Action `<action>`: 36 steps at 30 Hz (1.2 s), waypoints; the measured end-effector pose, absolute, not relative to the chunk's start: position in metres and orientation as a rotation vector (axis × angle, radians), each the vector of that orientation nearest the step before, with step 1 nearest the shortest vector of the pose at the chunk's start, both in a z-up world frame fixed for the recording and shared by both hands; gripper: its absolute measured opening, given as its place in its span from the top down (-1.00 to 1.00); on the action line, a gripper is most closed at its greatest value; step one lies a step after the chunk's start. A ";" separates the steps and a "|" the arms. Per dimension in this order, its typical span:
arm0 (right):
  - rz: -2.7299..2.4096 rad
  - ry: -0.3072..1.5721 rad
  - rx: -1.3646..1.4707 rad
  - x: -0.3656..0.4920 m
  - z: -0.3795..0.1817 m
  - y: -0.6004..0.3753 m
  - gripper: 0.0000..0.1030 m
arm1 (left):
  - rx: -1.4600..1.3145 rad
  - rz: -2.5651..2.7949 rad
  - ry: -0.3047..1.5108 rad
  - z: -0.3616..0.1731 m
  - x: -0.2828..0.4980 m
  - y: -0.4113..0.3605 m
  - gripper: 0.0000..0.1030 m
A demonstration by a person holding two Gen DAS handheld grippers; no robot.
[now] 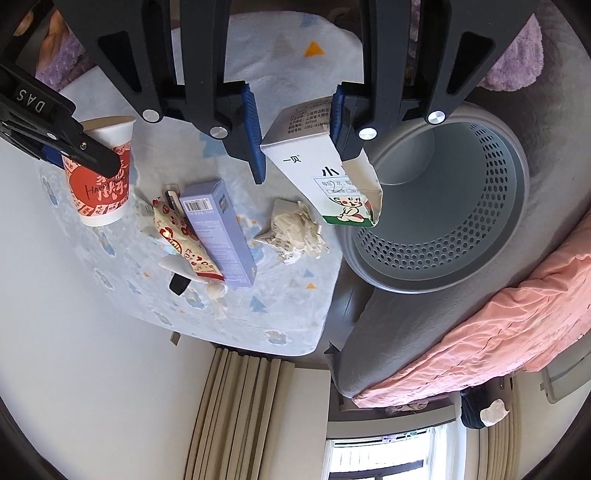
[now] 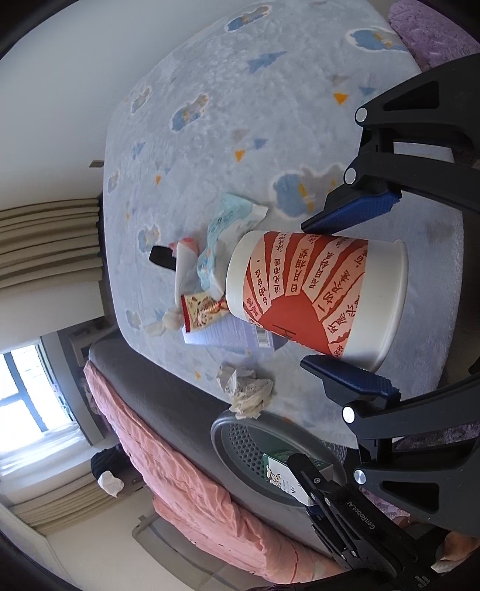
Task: Collect trash
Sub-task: 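Carry carton and cup over the gray basket and open both tools to drop them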
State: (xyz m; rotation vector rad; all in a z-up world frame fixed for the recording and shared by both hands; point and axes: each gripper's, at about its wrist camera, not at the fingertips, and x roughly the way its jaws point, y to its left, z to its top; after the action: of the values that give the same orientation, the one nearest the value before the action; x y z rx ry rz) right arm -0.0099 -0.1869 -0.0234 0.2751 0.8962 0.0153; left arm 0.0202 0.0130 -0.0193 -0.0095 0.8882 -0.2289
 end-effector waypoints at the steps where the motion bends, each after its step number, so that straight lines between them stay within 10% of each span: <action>1: 0.031 0.897 0.266 -0.006 -0.022 -0.179 -0.26 | -0.010 -0.223 0.883 -0.018 0.021 0.019 0.42; 30: 0.425 0.960 0.112 0.126 -0.042 0.011 -0.27 | -0.059 0.010 0.899 -0.043 0.097 0.178 0.42; 36: 0.437 0.966 0.123 0.139 -0.047 0.017 -0.35 | -0.081 0.041 0.897 -0.048 0.104 0.187 0.01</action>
State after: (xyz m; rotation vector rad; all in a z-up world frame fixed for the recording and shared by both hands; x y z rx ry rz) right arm 0.1394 0.0168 -0.0474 0.1226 0.9662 0.4374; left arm 0.1038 0.1873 -0.0485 -0.0806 0.8974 0.0407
